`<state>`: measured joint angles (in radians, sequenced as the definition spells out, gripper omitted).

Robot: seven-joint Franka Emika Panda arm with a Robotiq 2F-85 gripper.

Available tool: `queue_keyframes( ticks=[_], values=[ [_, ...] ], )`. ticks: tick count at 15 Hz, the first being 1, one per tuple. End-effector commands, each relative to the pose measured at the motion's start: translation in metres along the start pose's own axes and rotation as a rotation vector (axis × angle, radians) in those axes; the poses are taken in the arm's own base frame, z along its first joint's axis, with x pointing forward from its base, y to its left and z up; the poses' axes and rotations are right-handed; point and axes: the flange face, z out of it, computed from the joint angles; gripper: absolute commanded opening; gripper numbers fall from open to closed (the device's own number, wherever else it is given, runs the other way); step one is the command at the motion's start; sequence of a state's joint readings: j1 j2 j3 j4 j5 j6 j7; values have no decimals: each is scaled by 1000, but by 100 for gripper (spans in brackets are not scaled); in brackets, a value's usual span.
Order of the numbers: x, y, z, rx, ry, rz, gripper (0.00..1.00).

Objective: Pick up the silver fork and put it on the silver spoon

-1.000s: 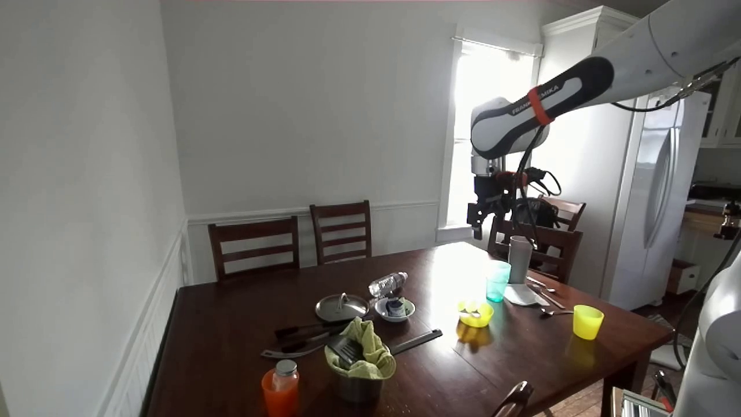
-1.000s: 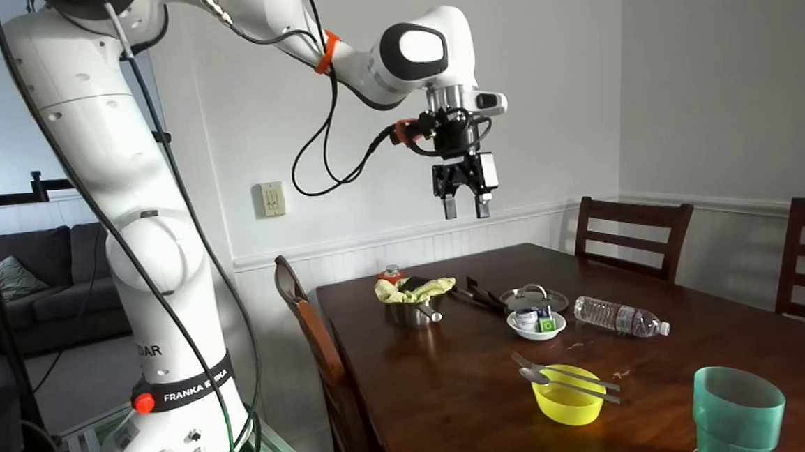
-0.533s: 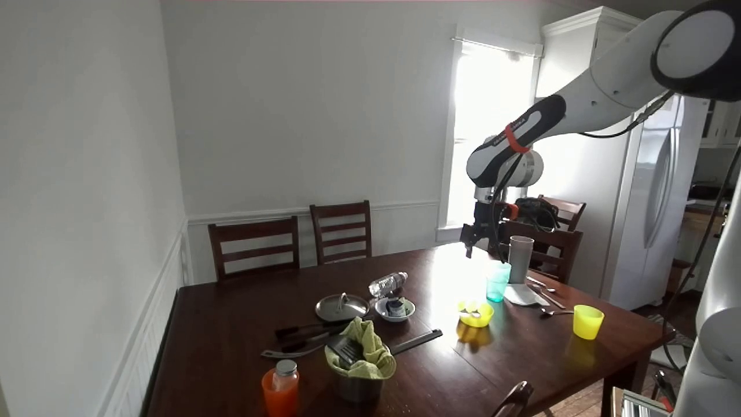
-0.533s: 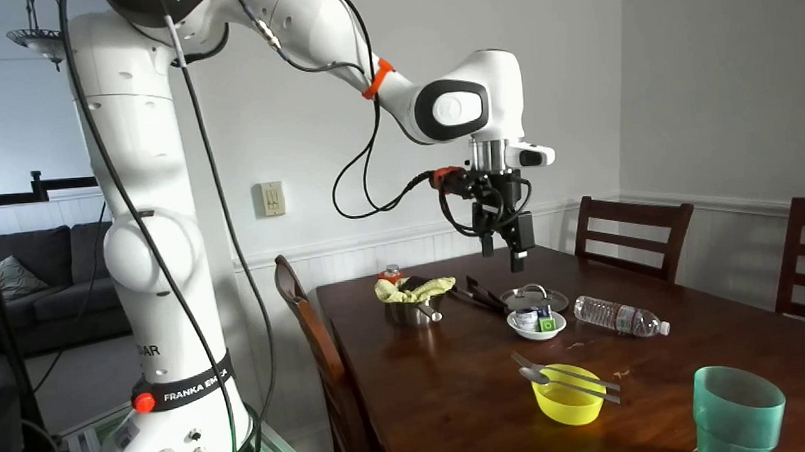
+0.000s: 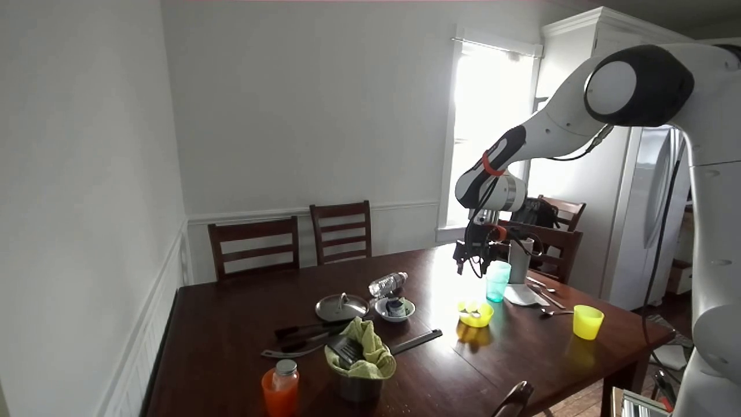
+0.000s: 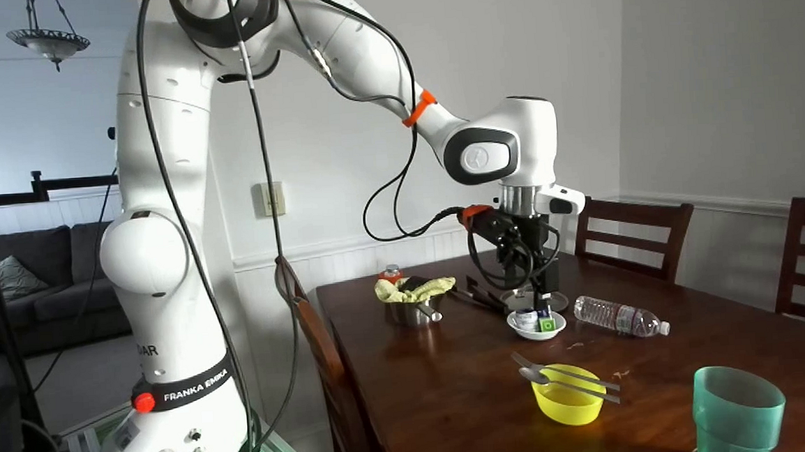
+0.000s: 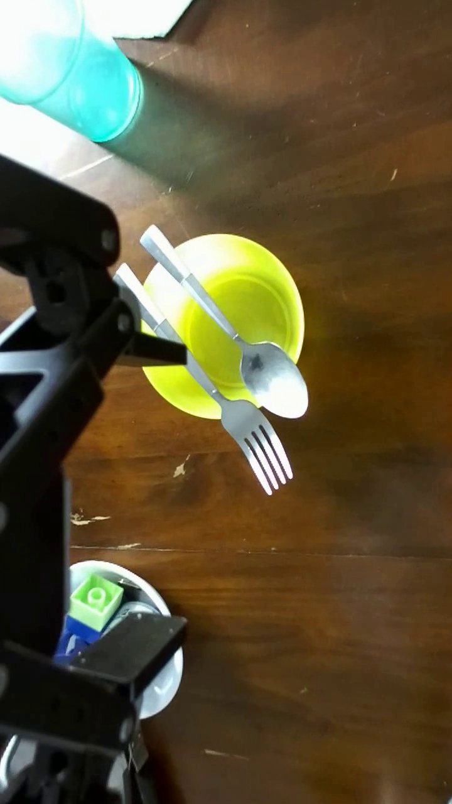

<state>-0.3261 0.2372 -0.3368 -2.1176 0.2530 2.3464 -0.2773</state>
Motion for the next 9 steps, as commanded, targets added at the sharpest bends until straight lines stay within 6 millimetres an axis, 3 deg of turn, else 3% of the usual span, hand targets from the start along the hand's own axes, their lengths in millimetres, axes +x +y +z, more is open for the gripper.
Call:
queue_keyframes(
  ticks=[1,3,9],
  values=[
    [2,0,1,-2,-1,0,100],
    [3,-1,-1,-2,2,-2,100],
    [26,21,33,-35,-9,186,100]
  ],
)
